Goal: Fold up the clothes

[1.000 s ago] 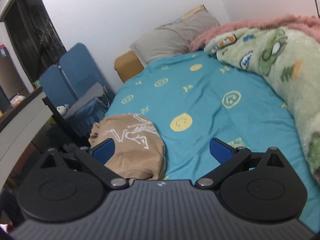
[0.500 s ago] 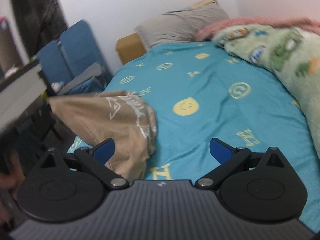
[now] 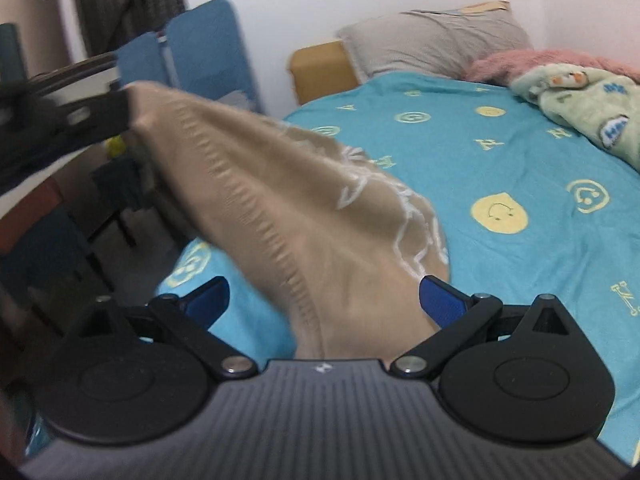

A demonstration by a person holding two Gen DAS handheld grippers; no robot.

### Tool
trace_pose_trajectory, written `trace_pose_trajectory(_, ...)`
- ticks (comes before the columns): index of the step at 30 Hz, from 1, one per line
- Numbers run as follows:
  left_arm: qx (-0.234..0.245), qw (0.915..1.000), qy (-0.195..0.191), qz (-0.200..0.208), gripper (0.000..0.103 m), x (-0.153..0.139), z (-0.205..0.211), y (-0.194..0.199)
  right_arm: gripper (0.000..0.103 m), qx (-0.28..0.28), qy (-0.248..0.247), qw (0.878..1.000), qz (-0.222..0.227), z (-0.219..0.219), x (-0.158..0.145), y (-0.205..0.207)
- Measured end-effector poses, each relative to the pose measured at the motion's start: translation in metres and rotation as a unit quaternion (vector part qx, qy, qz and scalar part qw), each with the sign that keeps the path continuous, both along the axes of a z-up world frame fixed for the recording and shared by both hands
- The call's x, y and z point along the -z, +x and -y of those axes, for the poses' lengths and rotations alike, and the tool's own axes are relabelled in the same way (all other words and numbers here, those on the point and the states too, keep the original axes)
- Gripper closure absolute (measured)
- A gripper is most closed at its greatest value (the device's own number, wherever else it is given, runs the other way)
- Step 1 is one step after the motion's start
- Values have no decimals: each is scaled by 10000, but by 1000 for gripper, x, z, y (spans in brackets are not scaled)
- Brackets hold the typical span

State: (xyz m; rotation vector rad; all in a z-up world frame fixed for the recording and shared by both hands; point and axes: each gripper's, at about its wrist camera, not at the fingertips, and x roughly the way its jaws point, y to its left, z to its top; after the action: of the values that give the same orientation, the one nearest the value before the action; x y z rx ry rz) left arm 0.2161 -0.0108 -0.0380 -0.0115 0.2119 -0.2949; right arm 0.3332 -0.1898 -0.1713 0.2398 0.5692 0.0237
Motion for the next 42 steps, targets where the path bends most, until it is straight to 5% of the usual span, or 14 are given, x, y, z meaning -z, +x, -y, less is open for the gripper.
trace_pose_trajectory(6, 99, 9997, -74, -229, 97, 13, -3, 13, 0, 1047, -124, 9934, 442, 52, -26, -30)
trace_pose_trajectory(12, 591, 9978, -142, -250, 97, 25, 9, 3, 0, 1474, 22, 9855, 840, 87, -61, -45)
trace_pose_trajectory(19, 556, 9978, -364, 0, 97, 12, 6, -12, 0, 1328, -101, 9906, -322, 82, -6, -20)
trace_pose_trajectory(23, 466, 9973, -568, 44, 97, 5, -1, -14, 1, 1557, 209, 9818, -1071, 89, 34, -11)
trace_pose_trajectory(25, 407, 9970, -624, 210, 103, 0, -5, -20, 9, 1703, 199, 9805, -959, 90, 31, -17)
trace_pose_trajectory(27, 387, 9955, -773, 393, 103, -9, -11, -26, 48, 1964, -162, 9783, -633, 90, 15, -27)
trace_pose_trajectory(32, 552, 9911, -1185, 234, 103, -21, -32, -32, 54, 1933, 124, 9803, 385, 105, -26, -52)
trace_pose_trajectory(37, 1150, 9909, -286, -637, 96, 2, -9, -18, 54, 1426, 378, 9888, 223, 107, -18, -39)
trace_pose_trajectory(40, 1583, 9801, 714, -958, 90, 33, 24, -18, 65, 1353, 679, 9884, 143, 111, -11, -33)
trace_pose_trajectory(42, 1723, 9694, 1453, -976, 74, 57, 46, -21, 67, 1254, 724, 9894, 69, 114, -9, -23)
